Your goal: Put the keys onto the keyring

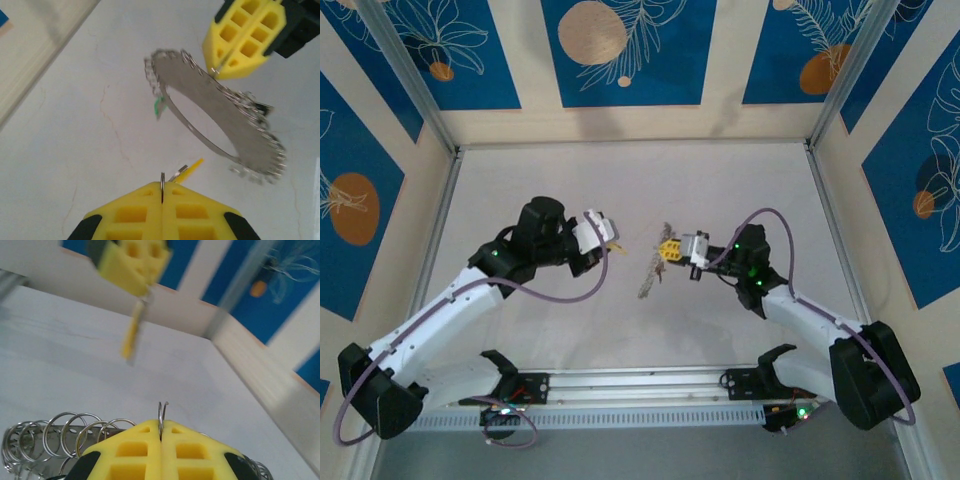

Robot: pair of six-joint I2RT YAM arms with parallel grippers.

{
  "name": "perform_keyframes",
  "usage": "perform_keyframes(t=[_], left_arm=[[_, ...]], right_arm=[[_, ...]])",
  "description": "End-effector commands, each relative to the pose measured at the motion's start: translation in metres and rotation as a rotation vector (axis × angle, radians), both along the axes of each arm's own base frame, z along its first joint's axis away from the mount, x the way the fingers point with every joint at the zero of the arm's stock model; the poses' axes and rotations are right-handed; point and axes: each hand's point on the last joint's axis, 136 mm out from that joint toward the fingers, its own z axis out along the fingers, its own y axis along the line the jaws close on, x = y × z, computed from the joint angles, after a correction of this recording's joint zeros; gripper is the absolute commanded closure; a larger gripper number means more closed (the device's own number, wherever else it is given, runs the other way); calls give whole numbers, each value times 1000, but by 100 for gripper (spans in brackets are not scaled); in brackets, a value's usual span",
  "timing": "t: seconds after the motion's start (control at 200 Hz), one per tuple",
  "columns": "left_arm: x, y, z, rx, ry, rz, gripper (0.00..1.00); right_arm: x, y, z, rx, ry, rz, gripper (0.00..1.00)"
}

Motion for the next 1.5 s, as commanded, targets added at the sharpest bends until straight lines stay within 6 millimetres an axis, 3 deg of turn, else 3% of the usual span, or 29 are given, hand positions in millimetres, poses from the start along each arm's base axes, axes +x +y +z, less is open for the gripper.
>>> perform_keyframes(t=[0.0,0.255,0.475,0.835,1.495], left_arm=[[-2,-5,-6,7,-114,-103,100],[-7,-32,-23,-32,-75,-262,100],[-17,-43,-30,-66,-56,-365,100],[-34,-43,-33,-65,-83,-458,100],[-40,-40,-47,30,-123,-472,100]], right_arm=[[-26,21,9,-6,-44,181,100],[-45,38,4,6,95,307,100],[-42,38,-2,-18,198,305,100],[-33,38,-11,-28,293,293,100],[-29,39,-8,-15,338,315,100]])
